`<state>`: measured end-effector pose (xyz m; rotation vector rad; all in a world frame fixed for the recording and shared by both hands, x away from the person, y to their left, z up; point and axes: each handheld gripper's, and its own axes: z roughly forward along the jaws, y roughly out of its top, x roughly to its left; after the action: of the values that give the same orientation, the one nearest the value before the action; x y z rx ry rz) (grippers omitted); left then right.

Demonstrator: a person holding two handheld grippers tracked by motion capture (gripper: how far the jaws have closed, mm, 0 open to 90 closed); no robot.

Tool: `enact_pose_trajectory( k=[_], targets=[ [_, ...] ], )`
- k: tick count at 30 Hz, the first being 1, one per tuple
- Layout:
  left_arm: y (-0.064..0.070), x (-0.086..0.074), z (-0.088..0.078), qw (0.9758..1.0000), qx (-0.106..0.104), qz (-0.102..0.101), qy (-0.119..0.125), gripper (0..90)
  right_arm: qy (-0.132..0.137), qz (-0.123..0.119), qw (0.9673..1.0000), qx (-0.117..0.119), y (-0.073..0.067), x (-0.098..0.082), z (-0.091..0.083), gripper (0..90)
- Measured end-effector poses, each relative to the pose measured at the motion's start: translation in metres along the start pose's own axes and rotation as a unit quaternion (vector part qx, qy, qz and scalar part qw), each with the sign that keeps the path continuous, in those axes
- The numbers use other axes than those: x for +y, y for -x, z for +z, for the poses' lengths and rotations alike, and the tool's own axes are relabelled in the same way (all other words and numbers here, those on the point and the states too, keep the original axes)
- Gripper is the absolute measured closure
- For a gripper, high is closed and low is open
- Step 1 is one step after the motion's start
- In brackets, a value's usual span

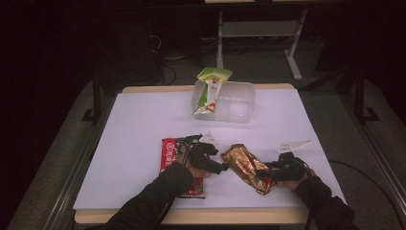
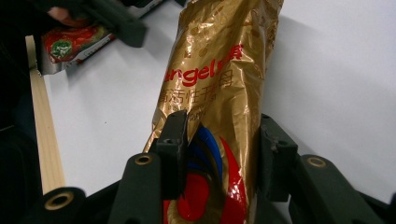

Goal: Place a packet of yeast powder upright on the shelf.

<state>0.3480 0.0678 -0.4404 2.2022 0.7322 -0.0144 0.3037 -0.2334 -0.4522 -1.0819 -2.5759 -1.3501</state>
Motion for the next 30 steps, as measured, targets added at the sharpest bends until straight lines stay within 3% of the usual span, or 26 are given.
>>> enact_pose_trajectory(
  k=[3, 6, 7, 9, 11, 15, 19, 23, 26, 30],
  targets=[
    [0.0, 0.002, 0.008, 0.9992, -0.007, 0.003, -0.039, 21.8, 0.01, -0.015, 0.9998, 0.006, -0.002, 0.0, 0.0, 62.7],
    [0.004, 0.003, 0.01, 0.9987, -0.007, 0.022, -0.046, 18.2, 0.027, -0.032, 0.9991, 0.012, -0.006, 0.001, 0.0, 67.5],
    [0.004, 0.003, 0.01, 0.9984, -0.016, 0.028, -0.046, 19.4, 0.032, -0.035, 0.9988, 0.014, -0.007, 0.002, -0.001, 69.3],
    [0.005, 0.002, 0.009, 0.9972, -0.048, 0.04, -0.041, 32.8, 0.041, -0.045, 0.998, 0.017, -0.009, 0.003, -0.002, 71.2],
    [0.006, 0.002, 0.007, 0.9969, -0.05, 0.05, -0.035, 35.4, 0.049, -0.053, 0.9973, 0.016, -0.011, 0.004, -0.002, 72.5],
    [0.002, 0.0, 0.0, 0.9973, -0.059, 0.045, 0.002, 55.2, 0.07, -0.059, 0.9957, 0.011, -0.012, 0.004, -0.006, 75.1],
    [0.002, -0.001, -0.008, 0.9952, -0.075, 0.05, 0.037, 68.2, 0.095, -0.054, 0.9939, 0.008, -0.011, 0.003, -0.011, 77.2],
    [0.001, -0.002, -0.02, 0.9893, -0.106, 0.049, 0.088, 78.3, 0.11, -0.049, 0.9926, 0.012, -0.01, 0.004, -0.015, 74.5],
    [-0.002, -0.001, -0.032, 0.9838, -0.124, 0.04, 0.123, 87.9, 0.118, -0.051, 0.9916, 0.002, -0.012, 0.005, -0.018, 60.7],
    [-0.002, 0.0, -0.046, 0.9808, -0.115, 0.043, 0.152, 89.4, 0.124, -0.046, 0.991, -0.022, -0.011, 0.006, -0.019, 45.8]
  ],
)
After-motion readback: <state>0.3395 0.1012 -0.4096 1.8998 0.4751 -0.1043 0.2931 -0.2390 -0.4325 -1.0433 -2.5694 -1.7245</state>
